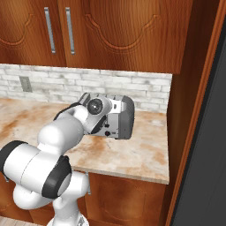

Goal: Start the toaster. Once the lever pops up, take the bread to the plate on the dining counter.

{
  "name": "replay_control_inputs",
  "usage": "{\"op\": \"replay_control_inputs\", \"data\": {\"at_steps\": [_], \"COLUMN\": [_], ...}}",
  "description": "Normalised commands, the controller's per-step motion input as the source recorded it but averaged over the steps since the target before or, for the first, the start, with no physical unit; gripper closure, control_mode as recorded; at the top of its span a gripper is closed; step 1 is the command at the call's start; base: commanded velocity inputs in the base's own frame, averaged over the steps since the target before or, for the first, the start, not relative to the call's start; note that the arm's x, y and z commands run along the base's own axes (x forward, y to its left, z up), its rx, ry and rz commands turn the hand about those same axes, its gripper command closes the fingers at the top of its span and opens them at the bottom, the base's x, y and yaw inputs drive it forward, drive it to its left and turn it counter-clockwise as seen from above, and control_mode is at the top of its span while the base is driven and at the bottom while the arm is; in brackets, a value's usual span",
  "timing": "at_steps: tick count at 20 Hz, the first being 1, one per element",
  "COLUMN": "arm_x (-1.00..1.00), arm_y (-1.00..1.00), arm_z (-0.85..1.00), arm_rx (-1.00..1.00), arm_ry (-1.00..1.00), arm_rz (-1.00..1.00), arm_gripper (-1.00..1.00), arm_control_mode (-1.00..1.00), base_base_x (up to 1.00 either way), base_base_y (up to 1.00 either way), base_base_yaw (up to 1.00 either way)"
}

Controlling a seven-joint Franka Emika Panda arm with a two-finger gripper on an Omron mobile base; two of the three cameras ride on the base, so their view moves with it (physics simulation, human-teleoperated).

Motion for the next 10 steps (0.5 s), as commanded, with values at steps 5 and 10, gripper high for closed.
{"op": "replay_control_inputs", "data": {"at_steps": [5,10], "arm_x": [0.0,0.0], "arm_y": [0.0,0.0], "arm_z": [0.0,0.0], "arm_rx": [0.0,0.0], "arm_ry": [0.0,0.0], "arm_rz": [0.0,0.0], "arm_gripper": [-1.0,-1.0], "arm_control_mode": [-1.0,-1.0], "base_base_x": [0.0,0.0], "base_base_y": [0.0,0.0], "base_base_yaw": [0.0,0.0]}}
